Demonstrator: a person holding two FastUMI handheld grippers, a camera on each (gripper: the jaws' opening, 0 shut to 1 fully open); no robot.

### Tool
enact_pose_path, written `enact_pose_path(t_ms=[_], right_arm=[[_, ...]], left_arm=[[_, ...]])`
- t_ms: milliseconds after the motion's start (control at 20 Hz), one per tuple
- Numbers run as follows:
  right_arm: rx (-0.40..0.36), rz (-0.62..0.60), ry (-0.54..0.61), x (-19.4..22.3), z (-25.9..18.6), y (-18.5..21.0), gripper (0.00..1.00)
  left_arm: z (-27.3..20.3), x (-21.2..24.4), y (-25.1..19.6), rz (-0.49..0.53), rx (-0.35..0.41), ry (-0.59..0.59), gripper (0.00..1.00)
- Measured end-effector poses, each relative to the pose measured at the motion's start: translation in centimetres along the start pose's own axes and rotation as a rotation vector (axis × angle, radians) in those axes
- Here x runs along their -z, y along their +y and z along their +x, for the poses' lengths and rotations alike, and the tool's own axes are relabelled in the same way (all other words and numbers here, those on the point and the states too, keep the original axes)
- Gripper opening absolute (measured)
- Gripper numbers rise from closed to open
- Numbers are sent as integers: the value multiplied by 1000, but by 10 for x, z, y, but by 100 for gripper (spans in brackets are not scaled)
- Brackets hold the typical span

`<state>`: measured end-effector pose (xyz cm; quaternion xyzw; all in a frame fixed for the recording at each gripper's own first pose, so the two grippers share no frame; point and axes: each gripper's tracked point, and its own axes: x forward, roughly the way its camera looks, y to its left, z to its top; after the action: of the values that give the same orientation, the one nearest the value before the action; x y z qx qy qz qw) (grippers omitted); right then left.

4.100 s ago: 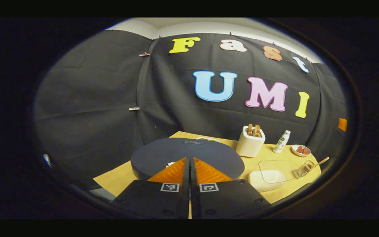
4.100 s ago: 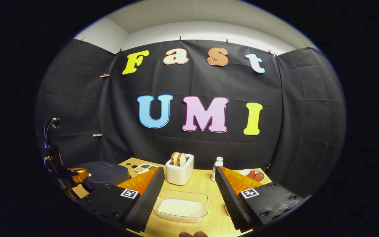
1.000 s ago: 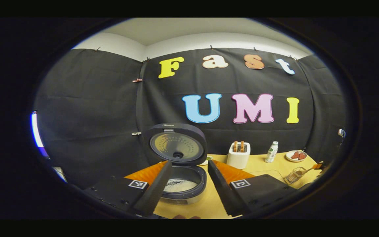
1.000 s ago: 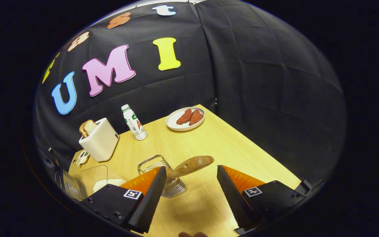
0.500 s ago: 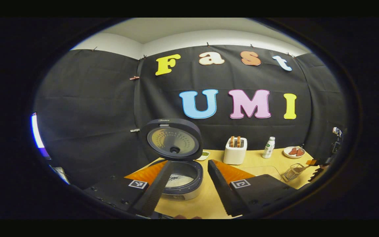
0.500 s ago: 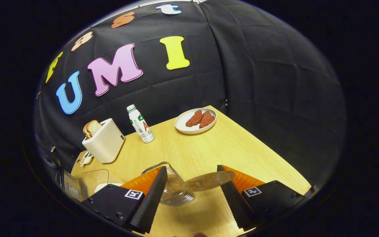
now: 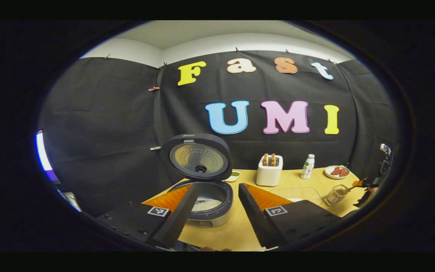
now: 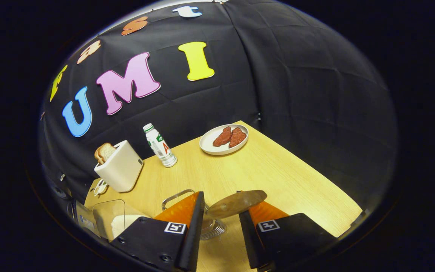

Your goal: Close the left gripper, press the button to open the rice cooker; take a wooden spoon from the chopstick holder with the right hand, scoop a spoonful of rice and pour it into the rice cooker, then put the wooden spoon back into the chopstick holder.

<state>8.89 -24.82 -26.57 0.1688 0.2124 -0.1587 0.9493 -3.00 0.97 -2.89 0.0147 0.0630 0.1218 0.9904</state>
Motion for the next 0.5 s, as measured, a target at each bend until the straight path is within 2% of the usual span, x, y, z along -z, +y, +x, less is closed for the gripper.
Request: enact_pose_path(t_ms=[150,200,350,500], right_arm=[[-55,-17,-1,-2,-4,22,29],[-68,-35,1,-1,-9,32,29],[-87,-107,-4,0,-11,49,20],[-83,-138,-20,-4,-16,60,16]], left_arm=[[-2,0,1,-3,1,-3,77],[-2,-1,1,-3,2,-4,77],[-4,-1,8,-4,-3,-10,77],[-7,-4,17,-1,-13,-26,77]])
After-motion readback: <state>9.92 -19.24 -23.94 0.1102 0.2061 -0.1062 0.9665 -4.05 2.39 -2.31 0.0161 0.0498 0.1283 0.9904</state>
